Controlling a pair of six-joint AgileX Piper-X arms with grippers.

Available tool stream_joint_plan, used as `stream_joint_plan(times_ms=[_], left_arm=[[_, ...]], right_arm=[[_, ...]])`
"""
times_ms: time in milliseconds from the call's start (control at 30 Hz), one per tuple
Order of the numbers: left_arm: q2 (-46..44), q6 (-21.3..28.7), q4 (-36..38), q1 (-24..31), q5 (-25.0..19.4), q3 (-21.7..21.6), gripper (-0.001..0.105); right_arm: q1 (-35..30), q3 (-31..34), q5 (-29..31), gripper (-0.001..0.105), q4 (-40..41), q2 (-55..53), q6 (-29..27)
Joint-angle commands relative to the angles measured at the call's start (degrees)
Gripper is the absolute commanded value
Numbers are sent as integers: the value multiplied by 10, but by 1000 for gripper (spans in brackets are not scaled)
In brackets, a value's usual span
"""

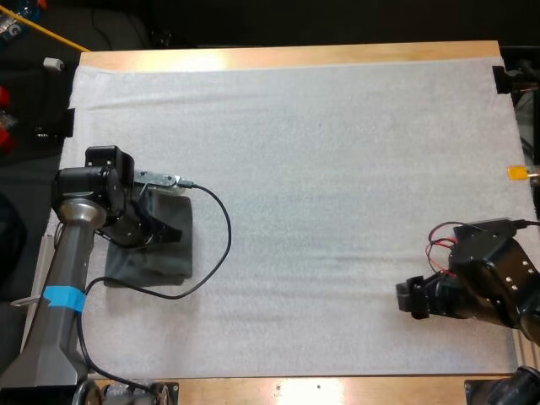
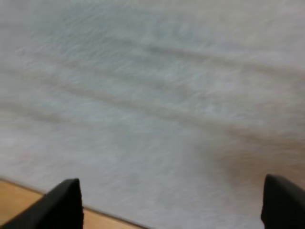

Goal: Pick towel from pile, fold and stack

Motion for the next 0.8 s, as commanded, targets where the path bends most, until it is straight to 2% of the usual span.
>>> stream_joint_plan(times_ms=[0,200,267,367,567,767], left_arm=[[0,4,0,0,-18,0,0],[3,4,-8,0,-73,7,0],[4,4,-8,0,-75,8,0],[4,4,-9,0,-75,8,0],[4,4,-9,0,-112,8,0],[4,4,-9,0,-113,8,0]], right_arm=[[0,-2,-30,74,-27,-1,5],[0,-2,-139,74,-138,-1,51],[0,-2,-158,74,-166,-1,65],[0,-2,-164,74,-183,-1,80],[0,-2,-164,74,-179,-1,84],[0,-2,-164,74,-179,-1,84]])
